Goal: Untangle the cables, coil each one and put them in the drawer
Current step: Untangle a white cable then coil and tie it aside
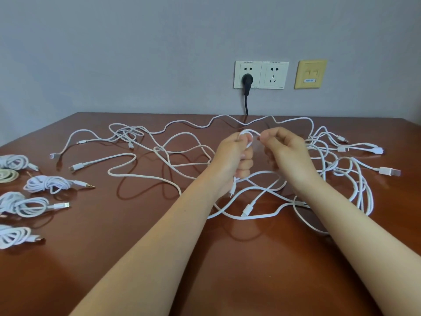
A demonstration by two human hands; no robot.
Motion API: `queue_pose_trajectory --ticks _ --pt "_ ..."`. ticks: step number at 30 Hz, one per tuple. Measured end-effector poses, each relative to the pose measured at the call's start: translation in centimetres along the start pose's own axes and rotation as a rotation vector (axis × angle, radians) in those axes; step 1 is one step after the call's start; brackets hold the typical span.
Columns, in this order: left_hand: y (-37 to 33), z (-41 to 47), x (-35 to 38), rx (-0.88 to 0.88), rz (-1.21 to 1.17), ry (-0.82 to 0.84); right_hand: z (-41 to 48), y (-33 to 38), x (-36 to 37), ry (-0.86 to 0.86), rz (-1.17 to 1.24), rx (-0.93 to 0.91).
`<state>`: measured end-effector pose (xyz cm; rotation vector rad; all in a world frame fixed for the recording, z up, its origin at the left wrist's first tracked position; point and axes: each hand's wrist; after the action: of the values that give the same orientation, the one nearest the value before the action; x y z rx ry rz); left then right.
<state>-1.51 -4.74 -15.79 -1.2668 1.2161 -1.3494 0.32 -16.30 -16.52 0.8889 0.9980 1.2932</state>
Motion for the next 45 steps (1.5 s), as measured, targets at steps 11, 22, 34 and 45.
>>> queue_pose_trajectory --ticks 11,22,34,45 --pt "-0.1 0.1 -0.8 0.074 -0.016 -0.064 -0.5 -0.9 1.0 0.113 -0.204 -0.126" --pt "0.8 0.4 -0.6 0.314 0.855 -0.282 -1.4 -0.8 1.6 0.158 -0.512 -0.106" --pt "-0.4 1.9 -3.7 0.055 -0.486 -0.373 -1.9 0.0 1.5 0.187 -0.800 -0.167" --pt "-1.1 1.9 -5.8 0.007 -0.643 -0.348 -1.5 0.5 0.6 0.092 -0.743 -0.347"
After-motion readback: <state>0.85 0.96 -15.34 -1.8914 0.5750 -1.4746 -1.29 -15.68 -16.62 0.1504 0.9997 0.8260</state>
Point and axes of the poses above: each hand's wrist, its own z-axis towards the middle knuckle, its own x-axis out of the palm, y = z × x, and after that the axes turned 5 degrees about z, right-handed
